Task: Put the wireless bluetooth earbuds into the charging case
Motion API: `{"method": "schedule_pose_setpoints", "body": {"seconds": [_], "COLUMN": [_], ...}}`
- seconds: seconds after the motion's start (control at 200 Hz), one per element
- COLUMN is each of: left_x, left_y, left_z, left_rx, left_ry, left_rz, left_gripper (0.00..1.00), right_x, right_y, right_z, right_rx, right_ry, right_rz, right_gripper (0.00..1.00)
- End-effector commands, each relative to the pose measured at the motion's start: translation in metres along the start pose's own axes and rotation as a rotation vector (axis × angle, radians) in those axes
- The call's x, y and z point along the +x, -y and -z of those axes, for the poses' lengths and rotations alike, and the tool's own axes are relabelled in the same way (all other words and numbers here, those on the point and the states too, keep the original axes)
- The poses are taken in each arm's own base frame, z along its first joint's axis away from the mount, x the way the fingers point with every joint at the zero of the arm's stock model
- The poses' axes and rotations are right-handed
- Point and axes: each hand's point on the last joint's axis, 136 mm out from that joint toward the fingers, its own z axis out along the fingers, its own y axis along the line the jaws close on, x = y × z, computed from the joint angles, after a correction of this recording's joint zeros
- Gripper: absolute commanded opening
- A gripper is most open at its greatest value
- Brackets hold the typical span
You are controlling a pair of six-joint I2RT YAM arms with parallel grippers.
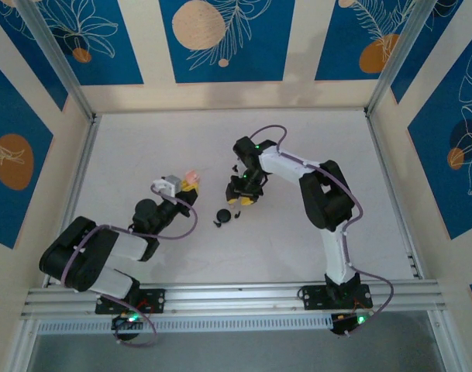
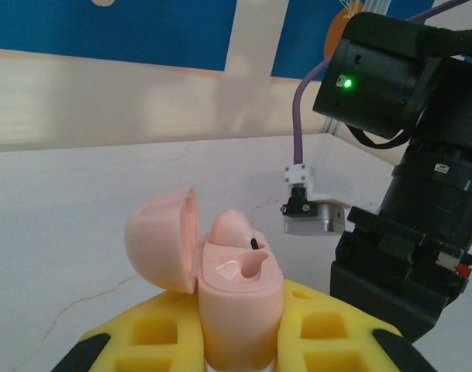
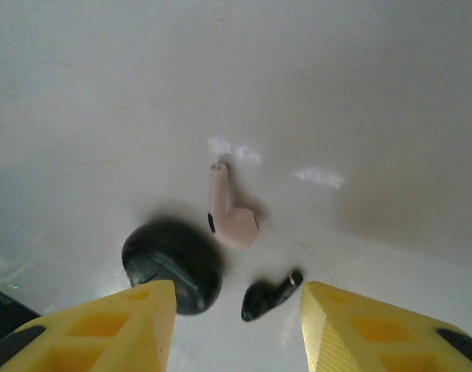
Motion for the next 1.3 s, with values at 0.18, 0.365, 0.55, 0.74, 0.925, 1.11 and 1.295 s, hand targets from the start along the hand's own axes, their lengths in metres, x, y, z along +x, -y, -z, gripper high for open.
{"method": "schedule_pose_setpoints", "body": {"seconds": [0.18, 0.365, 0.55, 0.74, 0.925, 1.11, 1.295], "left_x": [-0.010, -0.010, -0.009, -0.009, -0.010, -0.010, -0.008], "left_y": [-0.005, -0.005, -0.006, -0.003, 0.000, 0.003, 0.010], "left_z": [0.002, 0.001, -0.001, -0.003, -0.005, -0.006, -0.010], "left_rx": [-0.009, -0.005, -0.005, 0.013, 0.033, 0.048, 0.092], "left_ry": [0.013, 0.000, -0.013, -0.023, -0.033, -0.045, -0.070], "left_rz": [-0.010, -0.017, -0.020, -0.017, -0.015, -0.014, -0.024], "left_gripper": [0.12, 0.12, 0.12, 0.12, 0.12, 0.12, 0.11], "right_x": [-0.003, -0.003, 0.000, 0.000, 0.004, 0.016, 0.038], "right_y": [-0.002, 0.002, 0.012, 0.024, 0.039, 0.059, 0.077], "right_z": [-0.018, -0.028, -0.032, -0.021, -0.006, 0.007, 0.012], "right_rx": [0.056, 0.091, 0.151, 0.213, 0.203, 0.188, 0.182], "right_ry": [-0.059, -0.085, -0.089, -0.062, -0.028, -0.007, -0.013], "right_rz": [0.036, 0.048, 0.060, 0.078, 0.038, -0.019, -0.066], "right_gripper": [0.44, 0.41, 0.35, 0.29, 0.26, 0.25, 0.25]}}
